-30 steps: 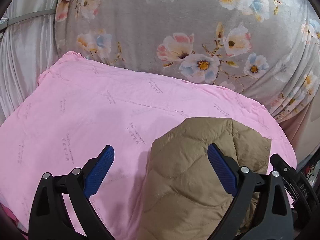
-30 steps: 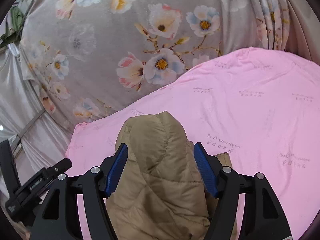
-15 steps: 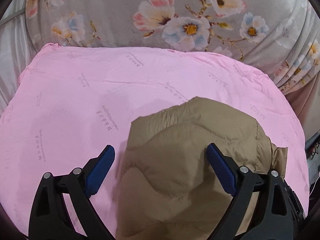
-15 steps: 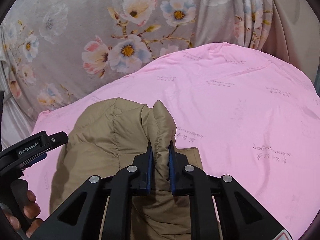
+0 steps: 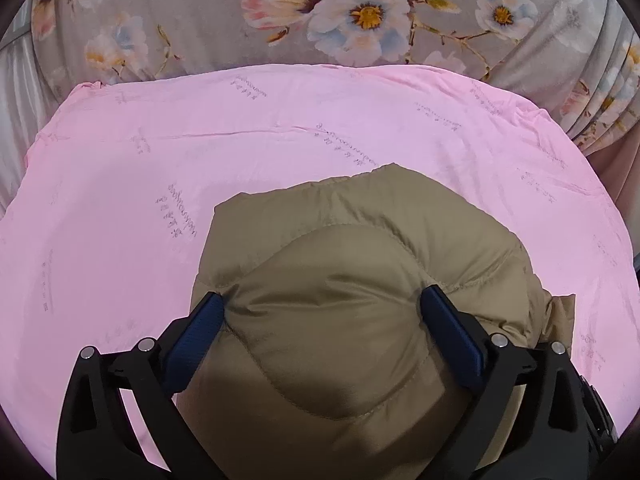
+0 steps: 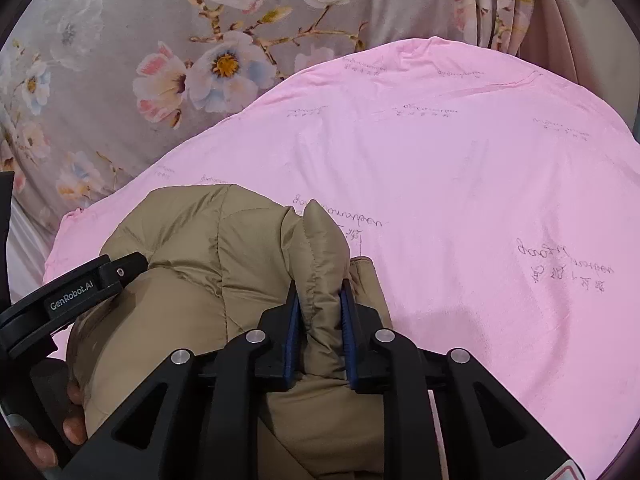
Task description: Fold large clothes
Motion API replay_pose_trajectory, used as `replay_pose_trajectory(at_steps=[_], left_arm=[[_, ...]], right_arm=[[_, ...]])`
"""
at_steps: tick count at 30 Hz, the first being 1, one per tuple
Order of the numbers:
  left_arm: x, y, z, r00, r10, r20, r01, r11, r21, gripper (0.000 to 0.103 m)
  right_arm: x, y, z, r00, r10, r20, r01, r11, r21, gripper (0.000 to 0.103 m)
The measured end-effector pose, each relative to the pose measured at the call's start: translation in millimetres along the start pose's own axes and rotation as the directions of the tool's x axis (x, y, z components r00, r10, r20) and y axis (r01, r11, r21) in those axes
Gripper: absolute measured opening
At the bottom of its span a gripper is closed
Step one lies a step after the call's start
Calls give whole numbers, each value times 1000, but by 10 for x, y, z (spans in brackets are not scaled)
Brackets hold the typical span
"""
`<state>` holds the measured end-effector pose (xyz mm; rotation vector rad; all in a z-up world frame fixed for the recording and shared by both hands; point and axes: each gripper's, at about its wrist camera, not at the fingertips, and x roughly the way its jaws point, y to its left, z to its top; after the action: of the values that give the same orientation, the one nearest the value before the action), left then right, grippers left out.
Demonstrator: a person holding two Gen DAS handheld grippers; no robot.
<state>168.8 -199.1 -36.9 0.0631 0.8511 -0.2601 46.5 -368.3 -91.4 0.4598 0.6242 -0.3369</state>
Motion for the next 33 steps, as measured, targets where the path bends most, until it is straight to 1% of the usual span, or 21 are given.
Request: replay_pose_trajectory(at_steps=[4, 18, 22, 24, 25, 27, 28, 29, 31, 33], left_arm=[[78, -25, -45, 1000, 9, 13, -9, 1000, 10, 98], [236, -110, -163, 996, 40, 77, -42, 999, 22, 98], [250, -114, -177, 996, 42, 80, -44, 999, 22, 98], [248, -111, -173, 996, 38, 80, -40, 999, 19, 98], [235, -99, -168, 997, 32, 75, -33, 999, 16, 98], [169, -47, -173, 998, 21, 59, -22, 1000, 11, 98], [81, -5, -201, 999, 11, 46, -11, 1000, 3, 98], [-17, 42, -231, 999, 0, 46, 1, 1000, -10, 98], [-259, 131, -323, 998, -13, 64, 16, 999, -35, 98], [-443, 171, -417, 997, 3, 82, 0, 999, -37, 98]], right_arm=[[55, -32, -28, 1000, 1, -9, -1, 1000, 9, 17], [149, -53, -68, 1000, -1, 9, 1, 1000, 10, 17], [160, -102, -53, 1000, 20, 4, -20, 999, 24, 17], [149, -155, -40, 999, 54, 4, -54, 998, 42, 18], [120, -184, -34, 998, 66, 5, -66, 997, 49, 19], [-64, -181, -32, 999, 46, 3, -46, 998, 46, 19], [-216, -171, -48, 999, 48, 26, -49, 998, 42, 21], [-407, -168, -84, 997, 53, 60, -55, 998, 35, 26], [-706, -134, -168, 994, 43, 102, -42, 999, -15, 27], [-872, -94, -253, 992, 34, 119, -28, 998, -52, 27]])
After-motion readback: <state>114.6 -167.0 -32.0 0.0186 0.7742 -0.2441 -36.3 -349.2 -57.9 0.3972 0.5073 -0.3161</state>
